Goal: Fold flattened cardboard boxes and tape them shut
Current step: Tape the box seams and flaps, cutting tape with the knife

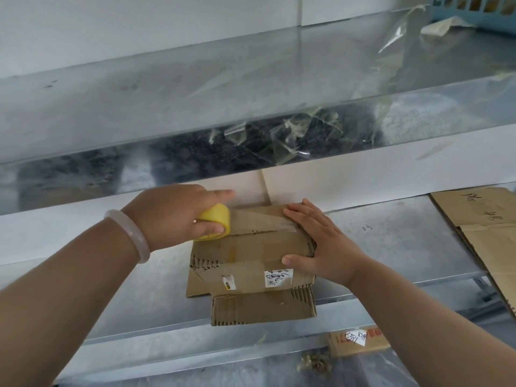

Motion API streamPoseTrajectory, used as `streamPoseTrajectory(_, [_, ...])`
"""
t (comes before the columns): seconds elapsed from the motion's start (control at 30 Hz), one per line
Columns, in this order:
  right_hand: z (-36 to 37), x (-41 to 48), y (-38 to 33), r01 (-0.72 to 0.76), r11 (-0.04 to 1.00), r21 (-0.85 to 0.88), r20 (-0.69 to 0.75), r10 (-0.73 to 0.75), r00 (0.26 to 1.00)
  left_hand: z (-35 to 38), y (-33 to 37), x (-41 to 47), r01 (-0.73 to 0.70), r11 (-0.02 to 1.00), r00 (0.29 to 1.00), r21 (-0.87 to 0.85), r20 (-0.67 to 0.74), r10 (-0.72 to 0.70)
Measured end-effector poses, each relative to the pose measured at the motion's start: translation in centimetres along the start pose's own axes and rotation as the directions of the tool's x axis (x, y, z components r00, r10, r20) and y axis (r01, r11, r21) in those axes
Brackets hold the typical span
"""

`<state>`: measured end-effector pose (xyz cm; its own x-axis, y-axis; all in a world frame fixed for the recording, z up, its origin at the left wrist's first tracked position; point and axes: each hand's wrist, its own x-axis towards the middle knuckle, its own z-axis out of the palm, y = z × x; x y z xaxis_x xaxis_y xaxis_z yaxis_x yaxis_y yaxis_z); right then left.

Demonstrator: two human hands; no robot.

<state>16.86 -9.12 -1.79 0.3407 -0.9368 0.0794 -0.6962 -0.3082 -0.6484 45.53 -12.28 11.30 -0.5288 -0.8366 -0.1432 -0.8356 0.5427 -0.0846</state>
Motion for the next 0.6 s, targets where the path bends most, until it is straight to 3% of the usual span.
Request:
streamPoseTrajectory(0.1, [-0.1, 0.0, 0.0, -0.009, 1.000, 0.005, 0.001, 0.009, 1.000, 0.4, -2.0, -1.3, 0.060, 0.924, 0.994, -0.377, -0.062, -0.090])
streamPoseTrajectory(0.17, [0.0, 0.0, -0.2, -0.004, 1.000, 0.003, 0.001, 0.004, 1.000, 1.1, -2.7, -2.3, -0.009, 0.864, 0.985, -0.503, -0.153, -0.079])
streamPoseTrajectory(0.27, [0.0, -0.1, -0.4, -0.009, 1.000, -0.006, -0.003, 0.009, 1.000, 1.7, -2.9, -2.8, -0.069, 0.878, 0.973, -0.473, -0.227, -0.046])
streamPoseTrajectory(0.43, [-0.3, -0.2, -0.6, -0.013, 1.000, -0.022, 0.006, 0.013, 1.000, 2.5, -4.3, -3.5, 0.055, 0.947, 0.978, -0.315, -0.175, -0.114])
streamPoseTrajectory(0.6, [0.0, -0.1, -0.4, -0.007, 1.000, -0.025, -0.002, 0.007, 1.000, 3.5, -4.5, -3.9, 0.068, 0.978, 0.980, -0.195, -0.172, -0.103])
